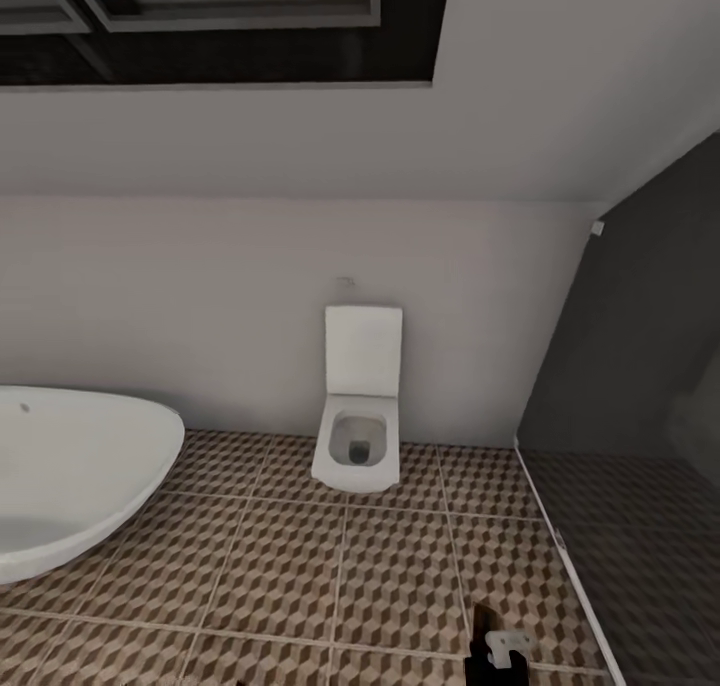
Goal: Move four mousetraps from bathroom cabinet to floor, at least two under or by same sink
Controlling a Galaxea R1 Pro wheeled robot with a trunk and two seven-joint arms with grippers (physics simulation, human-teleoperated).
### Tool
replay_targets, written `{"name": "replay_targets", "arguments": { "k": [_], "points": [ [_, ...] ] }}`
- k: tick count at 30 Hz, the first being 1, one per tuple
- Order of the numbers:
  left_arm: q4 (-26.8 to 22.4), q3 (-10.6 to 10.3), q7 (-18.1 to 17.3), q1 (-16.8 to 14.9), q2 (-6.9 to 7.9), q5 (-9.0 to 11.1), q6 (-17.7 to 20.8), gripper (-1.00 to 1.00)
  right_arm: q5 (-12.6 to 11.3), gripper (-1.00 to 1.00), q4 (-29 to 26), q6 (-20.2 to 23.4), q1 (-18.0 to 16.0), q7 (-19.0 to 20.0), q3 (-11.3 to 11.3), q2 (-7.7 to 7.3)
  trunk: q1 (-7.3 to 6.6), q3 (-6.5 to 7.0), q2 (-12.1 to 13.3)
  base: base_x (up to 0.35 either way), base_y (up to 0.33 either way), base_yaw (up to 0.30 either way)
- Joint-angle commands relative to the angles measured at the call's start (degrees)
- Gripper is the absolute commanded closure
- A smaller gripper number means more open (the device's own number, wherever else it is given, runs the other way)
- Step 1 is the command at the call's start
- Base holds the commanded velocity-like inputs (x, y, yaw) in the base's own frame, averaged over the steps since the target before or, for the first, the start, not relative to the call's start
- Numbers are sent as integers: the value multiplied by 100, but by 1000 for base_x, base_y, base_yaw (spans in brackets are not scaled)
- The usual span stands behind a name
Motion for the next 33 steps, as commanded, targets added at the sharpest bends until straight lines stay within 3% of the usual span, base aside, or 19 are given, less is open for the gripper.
{"name": "replay_targets", "arguments": {
  "k": [1, 15, 33],
  "points": [
    [5, -49, 47, -7, -2, 8, -9, 100, -60, 100, 4, -20, -4, 42, 21, -2, 3, -11, -10, 3, 2, 261],
    [5, -49, 46, -7, -36, 8, -9, 100, -60, 100, 4, -27, -4, 42, 12, -11, 3, -11, -10, 0, 0, 87],
    [5, -49, 47, -7, -43, 8, -9, 100, -60, 100, 4, -29, -4, 44, 12, -16, 3, 11, -10, 63, 30, -60]
  ]
}}
